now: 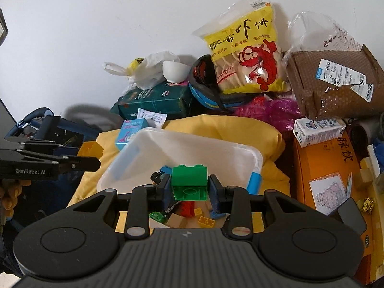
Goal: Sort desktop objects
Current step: 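Drop the green brick into the bin with the right tool while the left tool drops the orange brick, then grasp the blue cube with the right tool while the left tool grasps a black toy car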
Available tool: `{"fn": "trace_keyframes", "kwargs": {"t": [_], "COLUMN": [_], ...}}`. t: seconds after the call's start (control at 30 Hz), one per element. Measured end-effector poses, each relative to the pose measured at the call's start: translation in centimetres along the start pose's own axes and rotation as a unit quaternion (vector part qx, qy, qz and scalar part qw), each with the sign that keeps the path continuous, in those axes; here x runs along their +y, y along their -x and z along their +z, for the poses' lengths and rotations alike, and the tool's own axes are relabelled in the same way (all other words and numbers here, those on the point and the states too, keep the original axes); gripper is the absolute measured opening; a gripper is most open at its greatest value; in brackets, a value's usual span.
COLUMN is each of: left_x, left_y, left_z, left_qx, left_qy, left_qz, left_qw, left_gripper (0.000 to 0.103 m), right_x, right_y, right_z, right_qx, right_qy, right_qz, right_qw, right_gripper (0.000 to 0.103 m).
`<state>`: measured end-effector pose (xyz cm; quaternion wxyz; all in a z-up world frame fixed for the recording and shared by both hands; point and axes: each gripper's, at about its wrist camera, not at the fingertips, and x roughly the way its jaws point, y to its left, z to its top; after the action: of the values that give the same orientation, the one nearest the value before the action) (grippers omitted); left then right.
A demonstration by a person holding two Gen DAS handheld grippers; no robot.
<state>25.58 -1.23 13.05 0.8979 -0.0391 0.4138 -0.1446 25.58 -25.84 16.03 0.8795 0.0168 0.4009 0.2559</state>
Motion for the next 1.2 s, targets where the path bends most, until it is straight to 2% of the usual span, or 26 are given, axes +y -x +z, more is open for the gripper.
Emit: {"fn": "trace_keyframes", "kwargs": {"t": [0.4, 0.43, 0.47, 0.5, 0.57, 0.67, 0.77, 0.9, 1.03, 1.13, 1.2], "left_x": [0.4, 0.4, 0.4, 0.5, 0.7, 1.3, 1.5, 0.8, 0.2, 0.1, 0.0], "left_y": [-2.1, -2.3, -2.4, -2.6, -2.8, -2.8, -2.5, -2.7, -5.2, -7.7, -8.9], "left_z": [-0.1, 0.0, 0.1, 0.1, -0.1, -0.9, -3.1, -8.6, -15.0, -17.9, -18.7], "left_qx": [0.016, 0.013, 0.011, 0.006, 0.002, 0.005, 0.003, 0.005, 0.049, 0.084, 0.089], "left_qy": [-0.003, -0.002, -0.003, -0.004, -0.003, 0.003, -0.011, -0.045, -0.07, -0.081, -0.084], "left_qz": [0.014, 0.02, 0.028, 0.041, 0.056, 0.052, 0.049, 0.034, 0.029, 0.032, 0.042], "left_qw": [0.9998, 0.9997, 0.9995, 0.9991, 0.9984, 0.9986, 0.9988, 0.9984, 0.9959, 0.9926, 0.9916], "left_gripper": [0.043, 0.044, 0.05, 0.053, 0.059, 0.059, 0.059, 0.059, 0.059, 0.059, 0.059], "right_x": [-0.9, -0.9, -0.9, -1.0, -1.1, -1.0, -0.3, 1.4, 3.1, 3.5, 3.6], "right_y": [-2.7, -2.9, -3.1, -3.3, -3.6, -3.5, -2.7, -2.1, -4.6, -7.0, -8.1], "right_z": [0.0, 0.0, 0.0, 0.0, -0.1, -0.9, -2.8, -7.8, -13.4, -15.5, -15.9], "right_qx": [0.025, 0.024, 0.02, 0.017, 0.014, 0.014, 0.012, 0.019, 0.061, 0.081, 0.083], "right_qy": [-0.007, -0.006, -0.006, -0.008, -0.012, -0.008, 0.009, 0.036, 0.052, 0.045, 0.038], "right_qz": [-0.005, -0.007, -0.011, -0.013, -0.017, -0.013, -0.002, 0.016, 0.009, -0.003, -0.016], "right_qw": [1.0, 1.0, 1.0, 1.0, 1.0, 1.0, 1.0, 0.999, 0.997, 0.996, 0.996], "right_gripper": [0.037, 0.04, 0.053, 0.059, 0.061, 0.061, 0.06, 0.059, 0.056, 0.054, 0.054]}}
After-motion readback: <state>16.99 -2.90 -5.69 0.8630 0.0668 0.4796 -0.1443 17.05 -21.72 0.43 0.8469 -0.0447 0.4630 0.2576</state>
